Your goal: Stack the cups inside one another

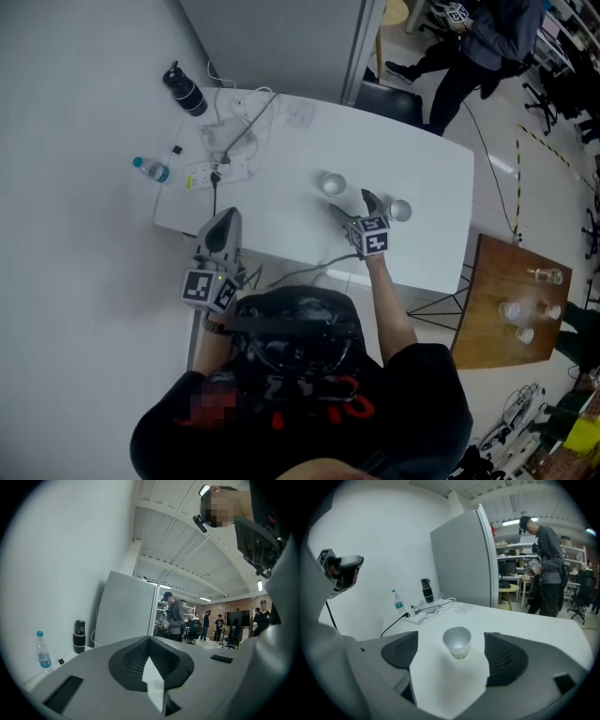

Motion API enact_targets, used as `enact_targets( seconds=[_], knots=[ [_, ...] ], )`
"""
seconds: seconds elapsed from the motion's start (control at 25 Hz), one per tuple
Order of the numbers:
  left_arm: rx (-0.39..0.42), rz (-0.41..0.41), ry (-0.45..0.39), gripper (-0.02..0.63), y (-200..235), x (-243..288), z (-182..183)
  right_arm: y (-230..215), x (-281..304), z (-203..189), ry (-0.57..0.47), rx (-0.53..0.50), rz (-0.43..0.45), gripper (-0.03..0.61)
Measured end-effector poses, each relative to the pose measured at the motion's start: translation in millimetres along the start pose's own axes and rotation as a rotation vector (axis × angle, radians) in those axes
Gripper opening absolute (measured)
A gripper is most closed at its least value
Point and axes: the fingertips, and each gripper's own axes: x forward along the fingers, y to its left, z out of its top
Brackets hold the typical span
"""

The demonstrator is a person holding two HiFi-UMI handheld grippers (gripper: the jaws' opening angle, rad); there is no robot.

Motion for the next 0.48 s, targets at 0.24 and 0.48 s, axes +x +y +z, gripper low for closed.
enact_targets(
  seconds=[0.24, 0.48],
  knots=[
    [-0.003, 0.019, 0.002, 0.003, 7.9, -1.9, -1.9, -11.3, 28.6, -18.1, 0.064, -0.017, -0.016, 0.453],
    [0.006, 0.040, 0.004, 0.003, 20.7, -5.6, -1.0, -8.1, 49.4, -29.4, 0.150, -0.038, -0.029, 0.494]
  ],
)
